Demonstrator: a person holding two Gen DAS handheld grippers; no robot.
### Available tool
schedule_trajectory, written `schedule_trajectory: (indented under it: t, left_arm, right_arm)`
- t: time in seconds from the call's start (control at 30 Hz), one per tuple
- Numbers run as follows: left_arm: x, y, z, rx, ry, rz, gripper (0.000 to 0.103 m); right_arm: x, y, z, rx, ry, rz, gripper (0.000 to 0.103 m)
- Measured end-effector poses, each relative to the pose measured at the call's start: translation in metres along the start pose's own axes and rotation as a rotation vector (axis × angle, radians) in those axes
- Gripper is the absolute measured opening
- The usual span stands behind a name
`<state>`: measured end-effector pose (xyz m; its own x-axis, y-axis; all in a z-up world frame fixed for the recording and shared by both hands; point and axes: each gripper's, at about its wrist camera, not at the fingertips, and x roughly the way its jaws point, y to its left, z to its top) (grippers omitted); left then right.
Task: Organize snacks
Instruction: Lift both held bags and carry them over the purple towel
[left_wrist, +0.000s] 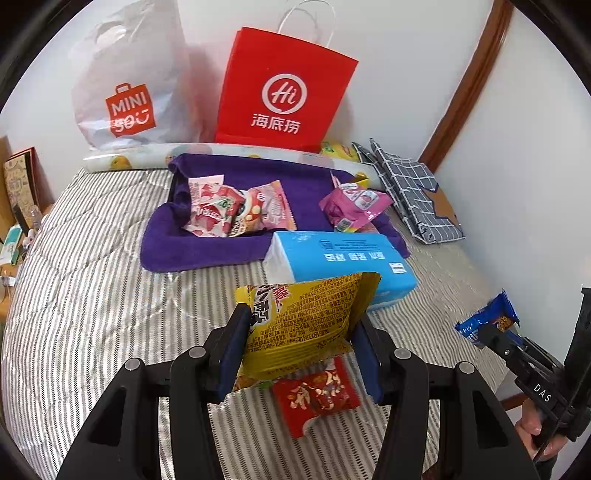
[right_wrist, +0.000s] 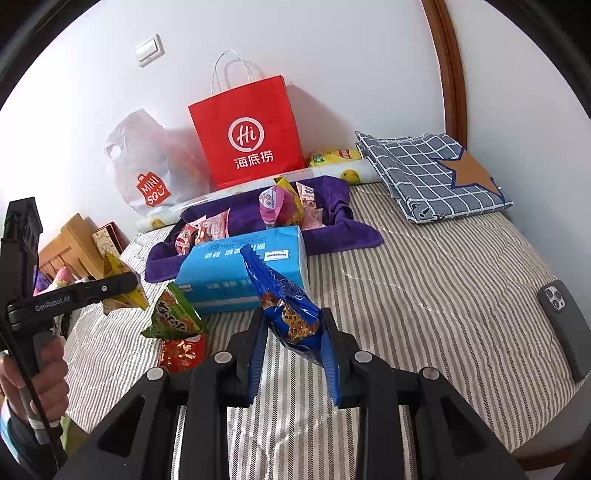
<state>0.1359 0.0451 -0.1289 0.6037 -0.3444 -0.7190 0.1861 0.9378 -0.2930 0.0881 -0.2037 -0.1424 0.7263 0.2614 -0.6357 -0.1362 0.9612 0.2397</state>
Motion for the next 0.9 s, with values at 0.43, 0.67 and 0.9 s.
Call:
schedule_trajectory:
  t: [0.43, 0.67, 0.9]
  left_arm:
    - [0.004, -0.013, 0.008, 0.024, -0.001, -0.023, 0.054]
    - [0.006, -0.019, 0.015, 0.033, -0.007, -0.031, 0.054]
    - [0.012, -0.022, 0.025, 0.038, -0.005, -0.034, 0.054]
  right_arm:
    - [0.006, 0.003, 0.013, -0.021, -0.010, 0.010, 0.027]
    - [0.013, 0.005, 0.025, -0.034, -0.015, 0.011, 0.027]
    - [0.023, 0.008, 0.040, -0.047, -0.011, 0.016, 0.027]
